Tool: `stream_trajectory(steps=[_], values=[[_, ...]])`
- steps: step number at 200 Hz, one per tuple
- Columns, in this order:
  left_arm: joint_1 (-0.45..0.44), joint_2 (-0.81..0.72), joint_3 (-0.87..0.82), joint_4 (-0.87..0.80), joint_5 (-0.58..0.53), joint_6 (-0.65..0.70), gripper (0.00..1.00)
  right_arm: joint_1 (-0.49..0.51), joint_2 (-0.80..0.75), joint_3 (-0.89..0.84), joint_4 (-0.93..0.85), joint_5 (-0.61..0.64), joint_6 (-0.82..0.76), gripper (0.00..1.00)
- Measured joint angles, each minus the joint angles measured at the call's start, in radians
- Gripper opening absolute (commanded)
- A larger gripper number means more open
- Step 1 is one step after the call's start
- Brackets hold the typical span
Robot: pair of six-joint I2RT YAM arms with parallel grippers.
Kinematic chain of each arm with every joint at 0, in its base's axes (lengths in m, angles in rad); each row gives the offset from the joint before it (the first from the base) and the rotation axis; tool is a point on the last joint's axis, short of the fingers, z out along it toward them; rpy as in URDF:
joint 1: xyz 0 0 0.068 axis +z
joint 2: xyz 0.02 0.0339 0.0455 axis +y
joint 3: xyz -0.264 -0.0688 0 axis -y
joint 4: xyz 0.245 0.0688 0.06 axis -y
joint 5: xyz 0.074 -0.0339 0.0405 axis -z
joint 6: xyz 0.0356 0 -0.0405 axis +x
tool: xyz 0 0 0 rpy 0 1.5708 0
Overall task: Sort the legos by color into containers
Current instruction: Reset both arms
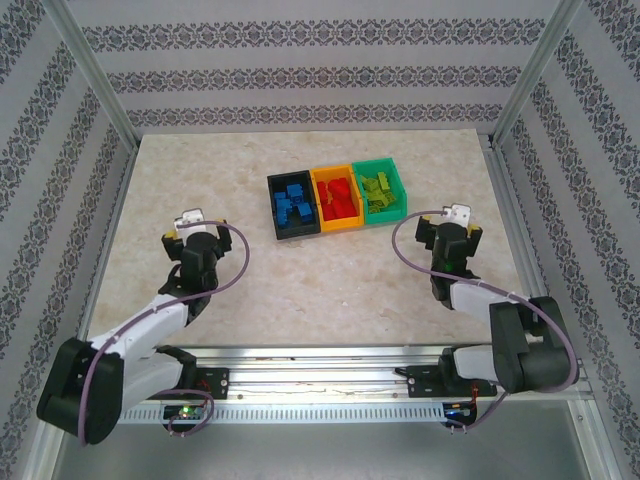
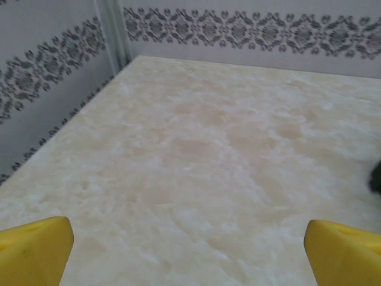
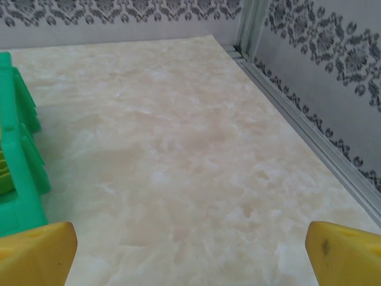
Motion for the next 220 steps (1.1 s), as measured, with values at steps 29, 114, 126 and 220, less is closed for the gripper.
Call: stream_trajectory(steps=[29,114,126,220], values=[[0.013,0.183,-0.017,0.237,-0.073,0.111,1.00,-0.005,0.106,-0.012,0.148,-0.016,-0.021,0.98],[0.041,0.505,-0.076,0.684,-0.009,0.314,0.99,-0.023,0.142,-0.024,0.218,-0.124,-0.054,0.98],[0.050,0.496,-0.079,0.705,0.018,0.314,0.99,-0.030,0.183,-0.024,0.253,-0.154,-0.055,0.98],[0.209,0.504,-0.104,0.709,0.332,0.235,0.99,-0.044,0.204,-0.016,0.261,-0.216,-0.055,0.98]])
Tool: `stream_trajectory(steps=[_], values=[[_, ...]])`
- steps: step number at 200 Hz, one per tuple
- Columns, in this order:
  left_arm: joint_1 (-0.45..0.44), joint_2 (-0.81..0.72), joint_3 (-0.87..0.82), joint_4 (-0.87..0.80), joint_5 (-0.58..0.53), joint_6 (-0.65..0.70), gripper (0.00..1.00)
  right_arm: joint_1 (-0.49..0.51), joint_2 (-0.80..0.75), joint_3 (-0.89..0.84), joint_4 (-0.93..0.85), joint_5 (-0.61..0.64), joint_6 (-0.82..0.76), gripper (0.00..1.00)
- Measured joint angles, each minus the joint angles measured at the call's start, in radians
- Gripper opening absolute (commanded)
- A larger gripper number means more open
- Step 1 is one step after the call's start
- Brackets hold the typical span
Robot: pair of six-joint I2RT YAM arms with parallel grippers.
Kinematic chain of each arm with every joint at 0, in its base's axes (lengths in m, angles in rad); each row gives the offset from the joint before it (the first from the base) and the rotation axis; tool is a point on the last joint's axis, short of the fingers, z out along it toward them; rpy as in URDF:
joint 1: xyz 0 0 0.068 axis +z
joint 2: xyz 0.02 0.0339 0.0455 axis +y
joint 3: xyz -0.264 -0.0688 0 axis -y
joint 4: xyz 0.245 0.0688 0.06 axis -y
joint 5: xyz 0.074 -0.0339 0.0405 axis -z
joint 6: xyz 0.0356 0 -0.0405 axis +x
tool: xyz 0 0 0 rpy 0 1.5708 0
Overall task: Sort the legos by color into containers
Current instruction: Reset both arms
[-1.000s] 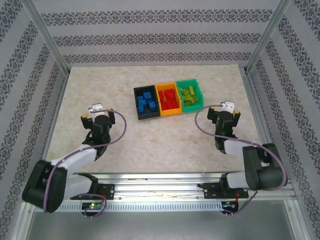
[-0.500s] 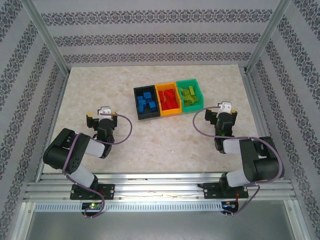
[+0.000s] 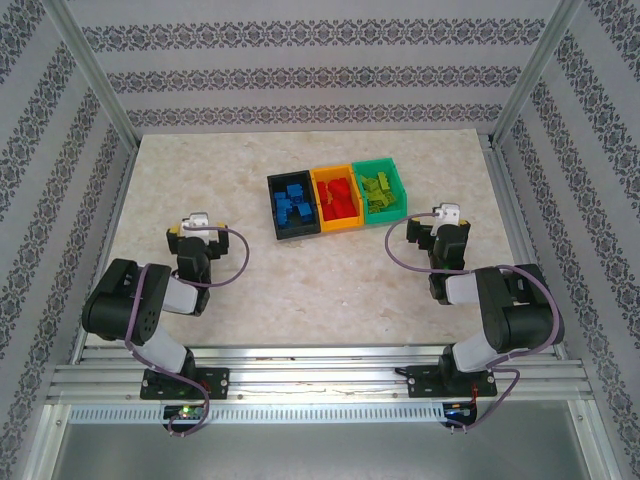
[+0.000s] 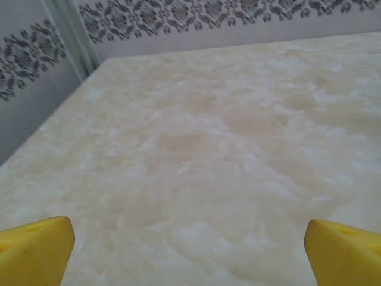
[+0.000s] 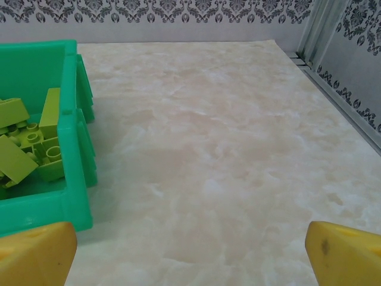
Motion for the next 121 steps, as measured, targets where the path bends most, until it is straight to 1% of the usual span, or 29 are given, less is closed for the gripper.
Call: stream_trajectory(steps=[25,121], values=[[0.000,0.002,0.037,-0.045,0.025,-0.009,0.99,0.000,0.000,0.000,0.000,0.000,0.000,0.98],[0.000,0.002,0.045,-0.055,0.058,-0.009,0.99,0.000,0.000,0.000,0.003,0.000,0.000,0.98]])
